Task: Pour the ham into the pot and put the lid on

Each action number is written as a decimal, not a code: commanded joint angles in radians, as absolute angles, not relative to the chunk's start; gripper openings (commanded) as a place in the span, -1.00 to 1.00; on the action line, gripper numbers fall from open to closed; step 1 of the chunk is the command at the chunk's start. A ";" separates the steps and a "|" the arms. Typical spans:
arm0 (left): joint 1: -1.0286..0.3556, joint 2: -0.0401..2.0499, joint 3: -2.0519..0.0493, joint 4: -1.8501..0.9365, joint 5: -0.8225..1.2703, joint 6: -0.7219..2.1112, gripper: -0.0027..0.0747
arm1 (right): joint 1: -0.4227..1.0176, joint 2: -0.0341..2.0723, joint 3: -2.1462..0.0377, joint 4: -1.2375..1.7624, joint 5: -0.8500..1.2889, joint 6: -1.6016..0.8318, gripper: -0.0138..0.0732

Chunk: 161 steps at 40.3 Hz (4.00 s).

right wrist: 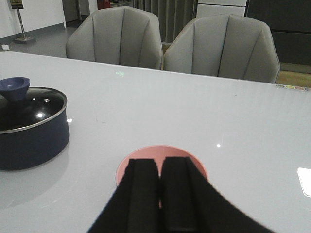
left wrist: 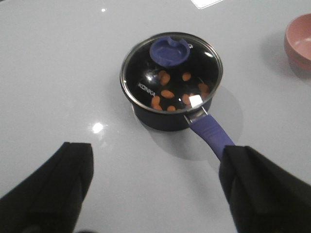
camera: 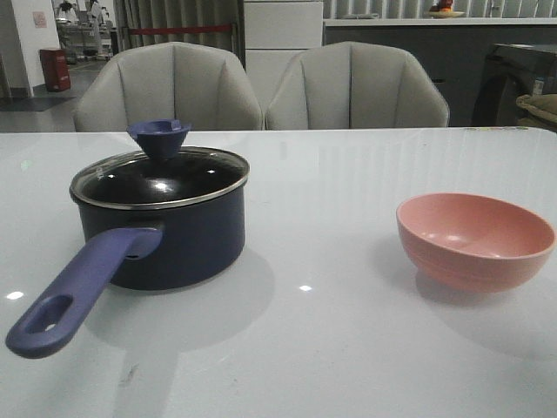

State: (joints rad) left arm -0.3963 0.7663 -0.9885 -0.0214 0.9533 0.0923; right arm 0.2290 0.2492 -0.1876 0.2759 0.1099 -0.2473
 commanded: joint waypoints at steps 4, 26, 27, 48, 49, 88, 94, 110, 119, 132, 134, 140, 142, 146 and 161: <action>-0.402 0.558 -0.804 -0.054 0.791 0.081 0.50 | 0.230 0.257 -0.213 0.280 0.035 -0.254 -0.34; -0.402 0.117 -0.436 -0.050 0.626 0.081 -0.54 | 0.230 0.257 -0.213 0.280 0.036 -0.254 -0.34; -0.402 0.117 -0.436 -0.054 0.624 0.081 -0.65 | 0.230 0.257 -0.213 0.280 0.036 -0.254 -0.34; -0.402 0.117 -0.436 -0.138 0.626 0.081 -0.64 | 0.230 0.257 -0.213 0.280 0.036 -0.254 -0.34; -0.402 0.117 -0.436 -0.138 0.626 0.081 -0.64 | 0.230 0.257 -0.213 0.280 0.036 -0.254 -0.34; 0.104 -0.025 0.041 -0.061 -0.159 0.081 -0.64 | 0.230 0.257 -0.213 0.280 0.038 -0.254 -0.34; 0.057 -0.028 0.037 -0.044 -0.139 0.081 -0.64 | 0.230 0.257 -0.213 0.280 0.038 -0.254 -0.34; -0.112 -0.028 0.037 -0.035 -0.116 0.081 -0.64 | 0.230 0.257 -0.213 0.280 0.038 -0.254 -0.34; -0.112 -0.028 0.037 -0.035 -0.113 0.038 -0.64 | 0.230 0.257 -0.213 0.280 0.038 -0.254 -0.34; -0.112 -0.028 0.037 -0.035 -0.113 0.028 -0.64 | 0.230 0.257 -0.213 0.280 0.038 -0.254 -0.34; -0.112 -0.028 0.037 -0.035 -0.113 0.028 -0.64 | 0.230 0.257 -0.213 0.280 0.038 -0.254 -0.34; -0.112 -0.028 0.037 -0.035 -0.113 0.028 -0.64 | 0.230 0.257 -0.213 0.280 0.038 -0.254 -0.34; -0.112 -0.028 0.037 -0.035 -0.113 0.028 -0.64 | 0.230 0.257 -0.213 0.280 0.038 -0.254 -0.34; -0.112 -0.028 0.037 -0.035 -0.113 0.028 -0.64 | 0.230 0.257 -0.213 0.280 0.038 -0.254 -0.34; -0.112 -0.028 0.037 -0.035 -0.113 0.028 -0.64 | 0.230 0.257 -0.213 0.280 0.038 -0.254 -0.34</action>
